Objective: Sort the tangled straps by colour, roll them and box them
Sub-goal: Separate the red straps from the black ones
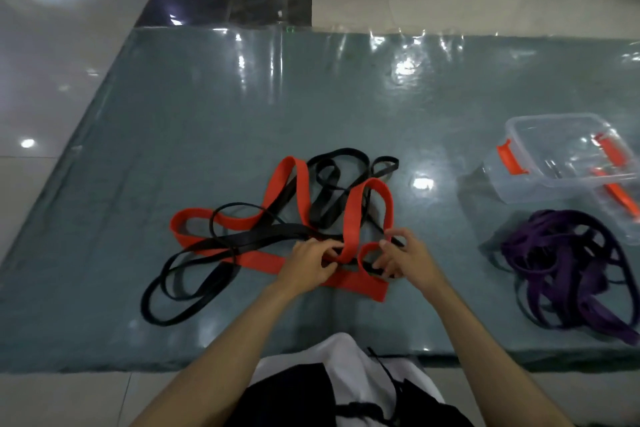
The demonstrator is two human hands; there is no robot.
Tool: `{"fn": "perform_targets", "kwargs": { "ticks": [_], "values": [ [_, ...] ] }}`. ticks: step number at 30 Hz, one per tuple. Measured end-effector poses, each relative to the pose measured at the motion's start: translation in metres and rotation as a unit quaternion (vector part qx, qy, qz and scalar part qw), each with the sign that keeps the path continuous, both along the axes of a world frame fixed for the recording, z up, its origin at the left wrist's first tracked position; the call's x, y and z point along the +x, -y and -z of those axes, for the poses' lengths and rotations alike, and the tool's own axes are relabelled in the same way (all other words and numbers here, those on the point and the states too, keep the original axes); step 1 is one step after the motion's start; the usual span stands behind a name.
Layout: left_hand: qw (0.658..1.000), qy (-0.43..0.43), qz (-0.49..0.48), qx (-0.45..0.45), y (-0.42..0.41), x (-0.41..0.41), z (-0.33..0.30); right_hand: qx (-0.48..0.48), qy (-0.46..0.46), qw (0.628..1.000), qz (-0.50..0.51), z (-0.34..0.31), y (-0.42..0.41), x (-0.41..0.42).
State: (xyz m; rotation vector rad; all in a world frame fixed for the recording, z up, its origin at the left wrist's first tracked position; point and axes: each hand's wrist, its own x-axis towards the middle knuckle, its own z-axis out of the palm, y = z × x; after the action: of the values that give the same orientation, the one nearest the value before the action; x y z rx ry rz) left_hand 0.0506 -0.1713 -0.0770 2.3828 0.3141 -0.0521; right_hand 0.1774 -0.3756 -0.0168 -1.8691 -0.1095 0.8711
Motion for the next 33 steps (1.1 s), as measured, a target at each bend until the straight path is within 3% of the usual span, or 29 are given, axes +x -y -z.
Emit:
{"fn": "perform_targets", "kwargs": {
  "ticks": [3,6,10,16,19,23,27,29,33],
  "values": [
    [0.999,-0.03,0.043,0.016,-0.011,-0.018,0.005,-0.079,0.108,0.99,-0.045,0.018,-0.005,0.009],
    [0.998,-0.044,0.047,0.024,-0.023,-0.032,0.01,-0.157,0.236,0.953,-0.108,0.024,-0.02,0.014],
    [0.998,0.016,-0.034,0.043,-0.043,-0.041,0.007,-0.112,0.329,0.918,-0.191,0.023,-0.05,0.009],
    [0.969,0.059,-0.191,0.143,-0.087,-0.036,-0.002,-0.046,0.463,0.828,-0.312,0.015,-0.091,-0.002],
    [0.935,0.043,-0.314,0.162,-0.114,-0.038,0.002,-0.088,0.448,0.811,-0.366,0.016,-0.105,0.004],
    [0.872,0.024,-0.473,0.124,-0.149,-0.054,0.017,-0.225,0.363,0.821,-0.378,0.022,-0.115,0.021],
    [0.822,-0.085,-0.561,0.052,-0.185,-0.073,0.023,-0.297,0.31,0.828,-0.361,0.032,-0.117,0.03],
    [0.816,-0.101,-0.569,0.005,-0.199,-0.083,0.024,-0.319,0.309,0.825,-0.349,0.037,-0.12,0.03],
    [0.814,-0.046,-0.573,-0.082,-0.21,-0.095,0.028,-0.355,0.305,0.809,-0.357,0.043,-0.122,0.028]
  ]
}}
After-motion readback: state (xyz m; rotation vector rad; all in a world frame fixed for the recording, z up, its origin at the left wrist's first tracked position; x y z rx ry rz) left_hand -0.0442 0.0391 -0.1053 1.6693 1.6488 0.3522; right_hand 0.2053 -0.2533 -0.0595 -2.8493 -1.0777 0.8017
